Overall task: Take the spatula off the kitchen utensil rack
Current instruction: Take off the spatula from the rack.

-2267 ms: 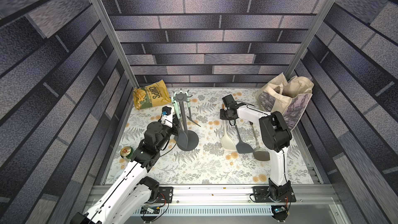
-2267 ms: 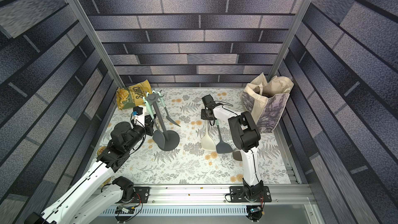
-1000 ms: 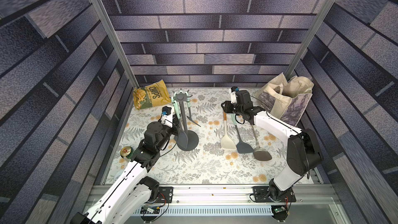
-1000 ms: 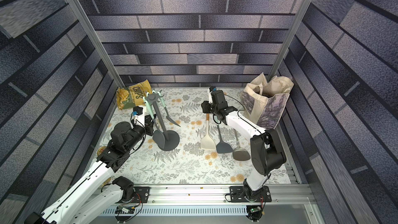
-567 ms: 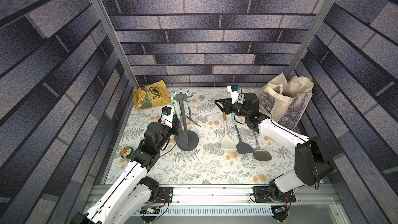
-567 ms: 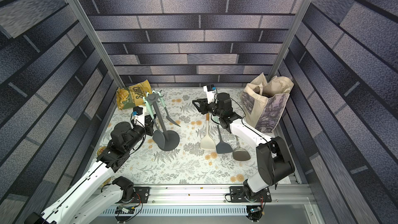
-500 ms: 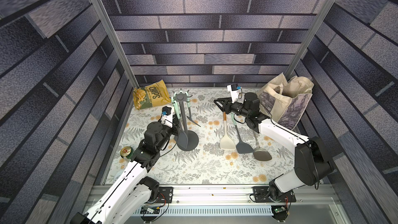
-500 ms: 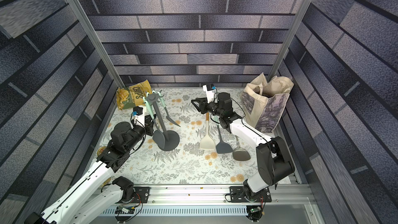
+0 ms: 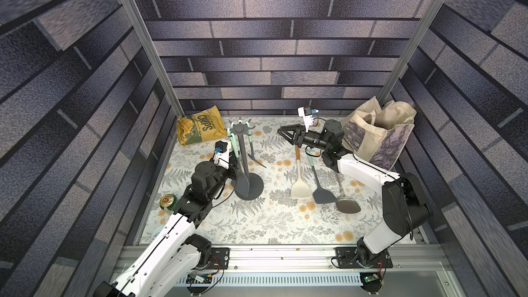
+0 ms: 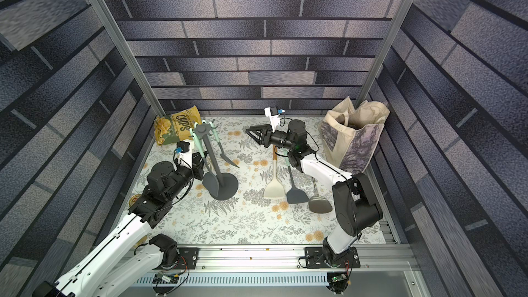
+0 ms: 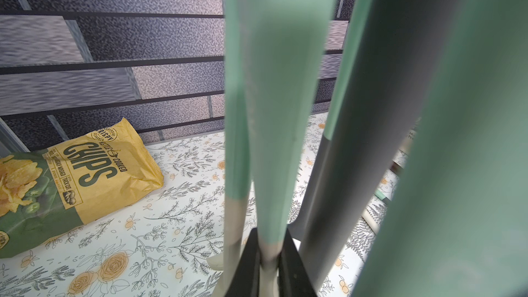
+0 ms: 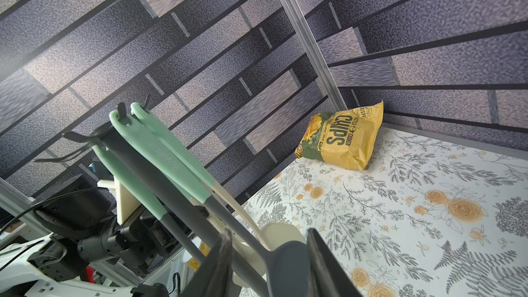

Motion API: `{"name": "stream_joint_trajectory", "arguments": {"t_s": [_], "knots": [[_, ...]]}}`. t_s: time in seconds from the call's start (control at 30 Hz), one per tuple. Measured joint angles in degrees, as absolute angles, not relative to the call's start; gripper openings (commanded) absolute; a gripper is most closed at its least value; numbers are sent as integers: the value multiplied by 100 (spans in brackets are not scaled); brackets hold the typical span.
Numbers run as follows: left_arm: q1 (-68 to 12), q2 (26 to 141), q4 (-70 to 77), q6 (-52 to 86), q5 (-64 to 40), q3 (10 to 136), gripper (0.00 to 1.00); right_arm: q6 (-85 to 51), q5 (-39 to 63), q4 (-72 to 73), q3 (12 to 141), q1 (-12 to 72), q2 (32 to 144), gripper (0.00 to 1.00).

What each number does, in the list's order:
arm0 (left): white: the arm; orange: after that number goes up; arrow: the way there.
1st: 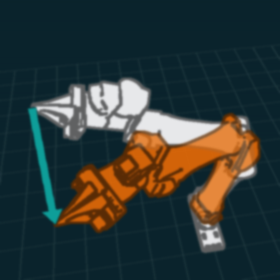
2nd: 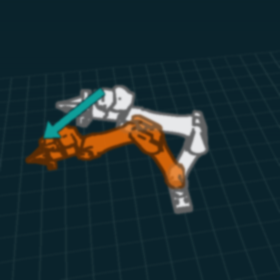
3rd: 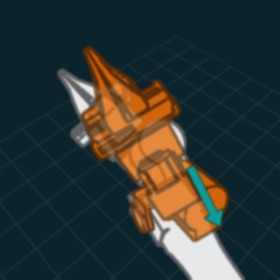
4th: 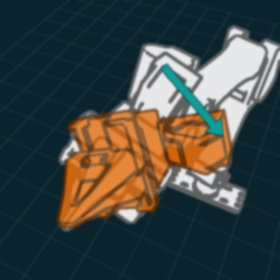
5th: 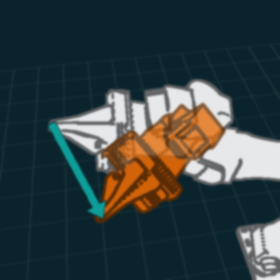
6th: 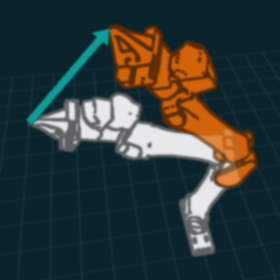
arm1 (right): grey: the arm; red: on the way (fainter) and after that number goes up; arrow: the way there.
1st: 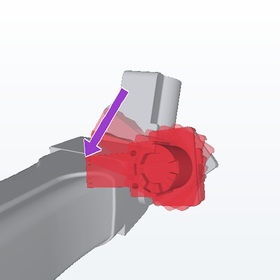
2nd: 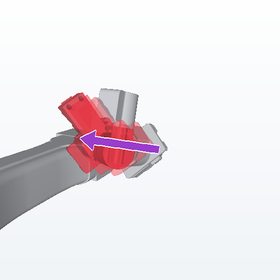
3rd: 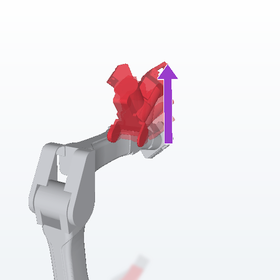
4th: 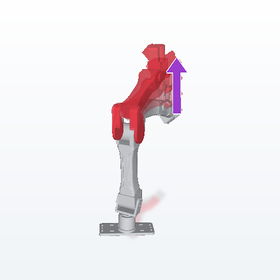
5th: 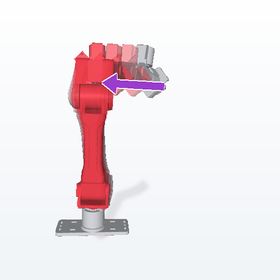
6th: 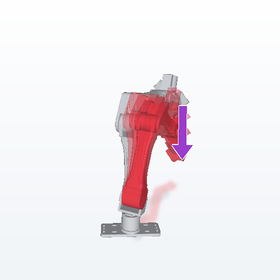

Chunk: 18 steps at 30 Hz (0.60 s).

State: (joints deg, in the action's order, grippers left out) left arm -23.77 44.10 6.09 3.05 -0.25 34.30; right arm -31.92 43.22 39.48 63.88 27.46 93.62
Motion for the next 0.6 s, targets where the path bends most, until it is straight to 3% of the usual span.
{"name": "stream_joint_trajectory", "arguments": {"t_s": [0.6], "knots": [[-2377, 4447, 646, 305, -23, 3430, 14, -1715, 4460, 2296, 7649, 3420, 9795, 49]]}}
